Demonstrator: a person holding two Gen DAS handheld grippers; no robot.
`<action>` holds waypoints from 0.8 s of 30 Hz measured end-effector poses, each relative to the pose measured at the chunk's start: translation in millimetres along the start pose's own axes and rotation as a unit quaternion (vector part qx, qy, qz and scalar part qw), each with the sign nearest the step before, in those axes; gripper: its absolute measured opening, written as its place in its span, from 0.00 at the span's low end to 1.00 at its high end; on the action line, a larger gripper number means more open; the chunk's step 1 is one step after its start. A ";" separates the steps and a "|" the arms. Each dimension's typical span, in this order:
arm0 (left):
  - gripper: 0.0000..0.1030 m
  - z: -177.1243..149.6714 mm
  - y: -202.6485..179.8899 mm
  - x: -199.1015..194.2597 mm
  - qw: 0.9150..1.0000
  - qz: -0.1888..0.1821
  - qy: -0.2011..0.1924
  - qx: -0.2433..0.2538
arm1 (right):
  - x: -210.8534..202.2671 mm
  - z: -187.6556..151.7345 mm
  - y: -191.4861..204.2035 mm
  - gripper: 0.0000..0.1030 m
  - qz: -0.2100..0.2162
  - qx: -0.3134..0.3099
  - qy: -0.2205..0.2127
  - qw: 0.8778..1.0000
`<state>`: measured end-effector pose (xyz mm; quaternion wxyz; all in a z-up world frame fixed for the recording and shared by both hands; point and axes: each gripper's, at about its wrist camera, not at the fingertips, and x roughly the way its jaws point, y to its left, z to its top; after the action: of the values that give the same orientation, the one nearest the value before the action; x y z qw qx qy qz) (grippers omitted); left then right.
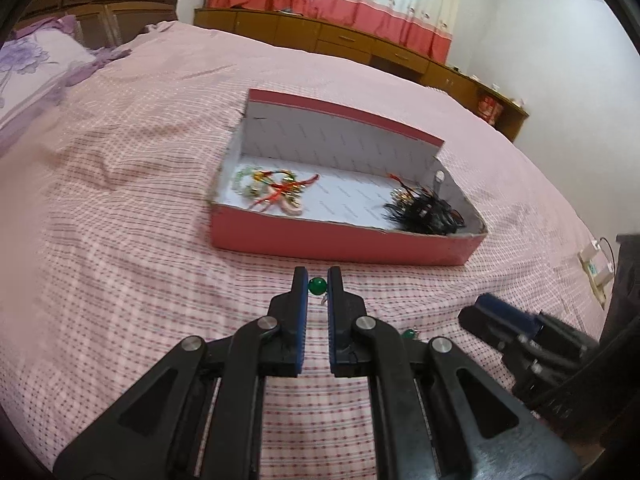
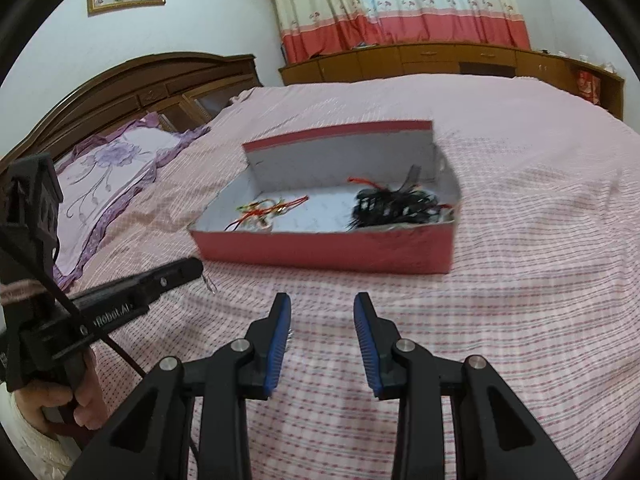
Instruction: Organize jewelry
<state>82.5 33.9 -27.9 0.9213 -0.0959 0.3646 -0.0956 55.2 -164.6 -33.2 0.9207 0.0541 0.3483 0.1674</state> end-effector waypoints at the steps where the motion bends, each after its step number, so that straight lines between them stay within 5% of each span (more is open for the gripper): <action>1: 0.00 0.1 2.2 -1.0 1.000 0.003 -0.001 -0.003 | 2.4 -1.0 1.6 0.35 0.002 -0.001 0.004 1.000; 21: 0.00 -5.3 29.5 -2.7 0.999 0.019 -0.001 -0.035 | 48.8 -16.9 29.2 0.35 -0.001 -0.027 0.063 0.998; 24: 0.00 -5.4 29.2 -3.1 0.999 0.020 -0.001 -0.036 | 51.3 -17.3 29.8 0.27 -0.005 -0.032 0.064 0.997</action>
<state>79.7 62.2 -37.0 0.9195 -0.1220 0.3683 -0.0636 71.7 -119.2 -71.7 0.8985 0.0120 0.4017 0.1765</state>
